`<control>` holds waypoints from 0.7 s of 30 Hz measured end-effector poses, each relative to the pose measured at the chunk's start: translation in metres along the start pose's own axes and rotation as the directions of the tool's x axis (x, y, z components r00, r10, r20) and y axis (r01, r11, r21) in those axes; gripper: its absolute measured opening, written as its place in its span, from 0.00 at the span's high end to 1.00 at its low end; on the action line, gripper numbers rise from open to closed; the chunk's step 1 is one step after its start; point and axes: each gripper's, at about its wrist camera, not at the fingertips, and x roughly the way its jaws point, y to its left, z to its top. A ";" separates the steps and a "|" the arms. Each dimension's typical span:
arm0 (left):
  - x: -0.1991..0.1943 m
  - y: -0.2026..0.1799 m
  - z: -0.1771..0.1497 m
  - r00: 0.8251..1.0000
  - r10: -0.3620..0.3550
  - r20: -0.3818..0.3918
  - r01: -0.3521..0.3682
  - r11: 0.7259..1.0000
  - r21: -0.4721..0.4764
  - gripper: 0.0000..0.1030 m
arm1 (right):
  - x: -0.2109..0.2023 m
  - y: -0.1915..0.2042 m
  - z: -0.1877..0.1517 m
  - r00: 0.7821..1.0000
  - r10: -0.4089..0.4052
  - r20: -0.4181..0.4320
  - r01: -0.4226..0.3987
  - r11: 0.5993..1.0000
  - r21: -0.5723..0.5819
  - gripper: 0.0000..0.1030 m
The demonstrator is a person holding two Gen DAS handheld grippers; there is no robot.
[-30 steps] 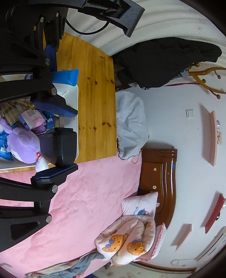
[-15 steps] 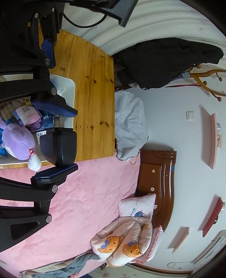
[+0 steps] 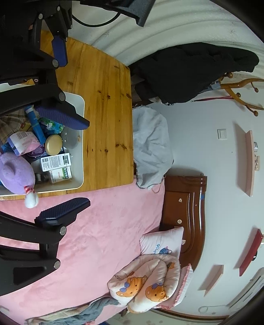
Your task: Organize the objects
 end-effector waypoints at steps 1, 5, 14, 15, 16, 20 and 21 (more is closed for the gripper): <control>0.000 0.001 0.000 1.000 0.003 -0.001 -0.003 1.000 -0.001 0.43 | 0.000 0.000 0.000 1.000 -0.001 -0.002 0.001 1.000 0.000 0.32; -0.002 0.003 -0.001 1.000 0.007 0.002 -0.007 1.000 -0.007 0.43 | 0.000 0.002 0.000 1.000 0.003 -0.007 -0.003 1.000 0.003 0.32; -0.011 0.011 -0.006 0.999 0.021 0.026 -0.021 1.000 -0.014 0.43 | -0.003 0.007 -0.001 1.000 0.001 -0.007 -0.001 1.000 0.001 0.32; -0.013 0.011 -0.006 0.999 0.028 0.031 -0.027 1.000 -0.014 0.43 | -0.004 0.007 -0.001 1.000 0.003 -0.007 -0.003 1.000 0.002 0.32; -0.015 0.013 -0.007 0.999 0.038 0.039 -0.037 0.999 -0.015 0.43 | -0.005 0.008 -0.001 1.000 0.003 -0.007 -0.003 1.000 0.000 0.32; -0.022 0.020 -0.011 0.997 0.047 0.054 -0.045 0.999 -0.021 0.43 | -0.012 0.014 -0.003 1.000 -0.003 -0.006 0.003 1.000 -0.013 0.32; -0.024 0.021 -0.013 0.997 0.047 0.056 -0.046 0.999 -0.022 0.43 | -0.014 0.016 -0.004 1.000 -0.005 -0.003 0.005 1.000 -0.016 0.32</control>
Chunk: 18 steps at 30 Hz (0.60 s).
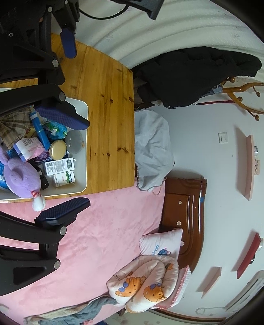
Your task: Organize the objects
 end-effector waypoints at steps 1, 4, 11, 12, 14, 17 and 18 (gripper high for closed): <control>-0.002 0.002 -0.001 1.000 0.003 0.004 -0.003 1.000 -0.003 0.43 | -0.003 0.001 -0.001 1.000 0.000 0.002 0.000 1.000 -0.001 0.32; -0.009 0.009 -0.003 1.000 0.020 0.017 -0.020 1.000 0.000 0.43 | -0.010 0.007 -0.003 1.000 0.001 0.007 -0.001 1.000 -0.004 0.32; -0.028 0.031 -0.014 0.999 0.031 0.039 -0.031 1.000 -0.004 0.42 | -0.030 0.021 -0.006 1.000 0.002 0.015 -0.002 1.000 -0.001 0.32; -0.031 0.035 -0.016 0.999 0.029 0.040 -0.029 1.000 -0.005 0.42 | -0.034 0.024 -0.007 1.000 0.002 0.016 -0.002 1.000 0.000 0.32; -0.037 0.041 -0.020 0.999 0.027 0.045 -0.027 1.000 -0.006 0.42 | -0.039 0.028 -0.009 1.000 0.004 0.017 -0.004 1.000 0.001 0.32; -0.044 0.049 -0.027 0.999 0.025 0.046 -0.025 1.000 -0.004 0.42 | -0.050 0.036 -0.011 1.000 0.003 0.018 -0.003 1.000 0.005 0.32; -0.045 0.051 -0.029 0.999 0.025 0.044 -0.025 1.000 -0.004 0.42 | -0.053 0.039 -0.011 1.000 0.003 0.018 -0.003 1.000 0.007 0.32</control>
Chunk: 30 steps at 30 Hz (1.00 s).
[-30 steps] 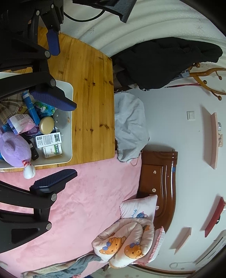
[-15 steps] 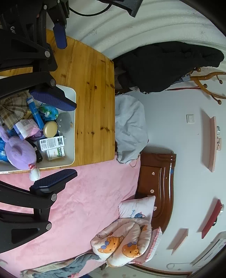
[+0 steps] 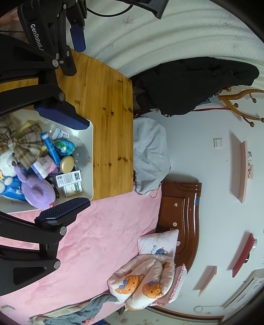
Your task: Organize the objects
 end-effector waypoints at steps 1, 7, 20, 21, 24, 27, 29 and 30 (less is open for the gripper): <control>-0.002 0.002 -0.002 1.000 0.000 -0.004 0.000 1.000 0.001 0.42 | -0.004 0.003 -0.001 1.000 0.000 0.000 0.000 1.000 0.004 0.32; -0.016 0.013 -0.015 1.000 0.001 0.002 -0.001 1.000 0.008 0.42 | -0.025 0.015 -0.007 1.000 0.002 -0.008 -0.002 0.999 0.036 0.29; -0.036 0.031 -0.036 1.000 -0.001 0.026 0.000 1.000 0.024 0.42 | -0.063 0.046 -0.023 0.999 0.032 -0.030 -0.030 0.998 0.064 0.27; -0.037 0.032 -0.037 1.000 0.002 0.029 -0.002 1.000 0.022 0.42 | -0.064 0.048 -0.024 0.999 0.033 -0.030 -0.031 0.997 0.066 0.27; -0.039 0.036 -0.039 1.000 -0.003 0.031 0.003 1.000 0.022 0.42 | -0.068 0.052 -0.026 0.999 0.027 -0.028 -0.025 0.997 0.067 0.27; -0.039 0.038 -0.040 1.000 -0.003 0.031 0.002 1.000 0.029 0.42 | -0.069 0.055 -0.027 0.999 0.023 -0.033 -0.021 0.997 0.071 0.27; -0.039 0.040 -0.041 1.000 -0.005 0.028 0.005 0.999 0.033 0.42 | -0.070 0.057 -0.029 0.999 0.019 -0.035 -0.017 0.997 0.074 0.27; -0.040 0.041 -0.042 1.000 -0.007 0.027 0.006 0.999 0.033 0.42 | -0.070 0.057 -0.030 0.999 0.018 -0.036 -0.015 0.997 0.075 0.27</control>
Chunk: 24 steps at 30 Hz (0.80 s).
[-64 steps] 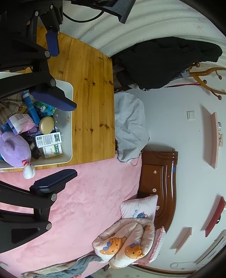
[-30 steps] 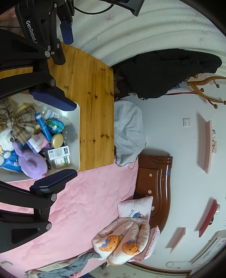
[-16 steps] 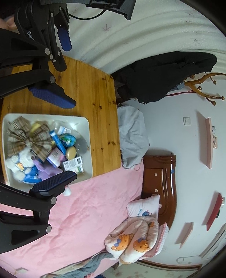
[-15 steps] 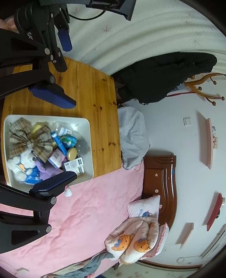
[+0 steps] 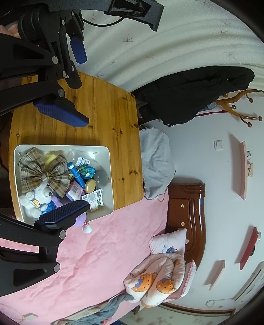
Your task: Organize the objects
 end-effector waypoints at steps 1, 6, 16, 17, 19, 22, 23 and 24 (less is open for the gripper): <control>0.000 0.001 0.000 1.000 -0.001 -0.002 0.001 1.000 0.001 0.42 | 0.000 0.000 -0.001 1.000 -0.001 -0.002 0.001 1.000 0.002 0.27; -0.001 0.003 -0.001 1.000 0.000 -0.006 0.000 1.000 0.000 0.42 | -0.001 0.002 -0.004 1.000 -0.006 -0.011 0.006 1.000 0.005 0.27; -0.002 0.002 -0.001 1.000 0.004 -0.004 -0.004 1.000 -0.002 0.42 | 0.001 0.008 -0.007 0.999 -0.023 -0.031 0.023 1.000 -0.009 0.27; -0.003 0.002 -0.001 1.000 0.008 -0.002 -0.008 1.000 -0.002 0.42 | 0.001 0.008 -0.006 0.999 -0.023 -0.033 0.023 1.000 -0.007 0.27; -0.002 0.003 -0.002 1.000 0.009 0.001 -0.009 1.000 -0.003 0.42 | 0.002 0.008 -0.007 0.999 -0.027 -0.036 0.027 1.000 -0.006 0.27; -0.001 0.004 -0.003 1.000 0.010 -0.002 -0.010 1.000 -0.006 0.42 | 0.003 0.008 -0.008 0.999 -0.024 -0.044 0.024 1.000 -0.007 0.27; 0.000 0.004 -0.003 1.000 0.011 -0.004 -0.011 1.000 -0.006 0.42 | 0.004 0.009 -0.008 0.999 -0.023 -0.047 0.023 1.000 -0.008 0.27; 0.000 0.004 -0.003 1.000 0.013 -0.005 -0.013 1.000 -0.006 0.42 | 0.005 0.009 -0.009 0.998 -0.022 -0.051 0.021 1.000 -0.011 0.27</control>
